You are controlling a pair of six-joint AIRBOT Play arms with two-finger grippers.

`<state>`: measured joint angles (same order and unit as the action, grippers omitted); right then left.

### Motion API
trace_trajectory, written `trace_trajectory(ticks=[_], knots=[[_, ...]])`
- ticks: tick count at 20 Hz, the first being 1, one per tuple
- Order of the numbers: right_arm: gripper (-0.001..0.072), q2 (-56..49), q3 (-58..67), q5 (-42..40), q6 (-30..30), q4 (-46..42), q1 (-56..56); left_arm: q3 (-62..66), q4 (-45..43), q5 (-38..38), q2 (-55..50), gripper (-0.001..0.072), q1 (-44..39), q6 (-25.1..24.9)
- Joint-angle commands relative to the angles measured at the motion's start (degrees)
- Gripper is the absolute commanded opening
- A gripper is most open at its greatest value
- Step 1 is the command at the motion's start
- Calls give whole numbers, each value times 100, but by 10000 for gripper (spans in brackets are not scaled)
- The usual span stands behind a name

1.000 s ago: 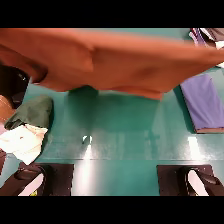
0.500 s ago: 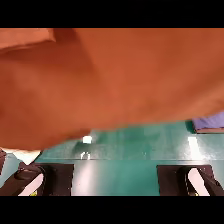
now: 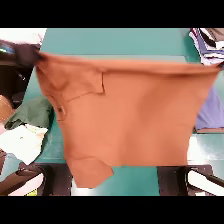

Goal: Fold the shirts.

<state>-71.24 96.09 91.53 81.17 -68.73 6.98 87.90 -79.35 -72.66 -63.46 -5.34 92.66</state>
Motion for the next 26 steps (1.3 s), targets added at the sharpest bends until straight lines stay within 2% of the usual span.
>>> trace_trajectory(ticks=[1, 4, 8, 11, 13, 16, 18, 20, 26], knots=[[13, -1263, -595, -446, 22, -330, -485, -575, 44, 828, -1198, 24, 2, -284], [13, -2267, -22, -909, 24, -284, -501, -221, 17, 1729, -2111, 23, 15, -568], [13, -3099, 1318, -1202, 44, -278, -503, 1257, 39, 1777, -3224, 23, 199, -719], [14, -3305, 1919, -1226, 42, -289, -503, 1508, 153, 1714, -3348, 24, 339, -721], [13, -3261, 1956, -1268, 39, -297, -505, 1628, 175, 1123, -3335, 24, 337, -721], [14, -3230, 1950, -887, 39, -350, -509, 1663, 240, 17, -3311, 23, 337, -717], [13, -3128, 1657, -780, 39, -354, -562, 1381, 326, -221, -3224, 22, 337, -719], [14, -2833, 931, -918, 42, -553, -632, 745, 398, -28, -2981, 23, 323, -719], [15, -1873, -1591, -2114, 83, -586, -809, -1016, 1137, 627, -2750, 24, 323, -1233]])
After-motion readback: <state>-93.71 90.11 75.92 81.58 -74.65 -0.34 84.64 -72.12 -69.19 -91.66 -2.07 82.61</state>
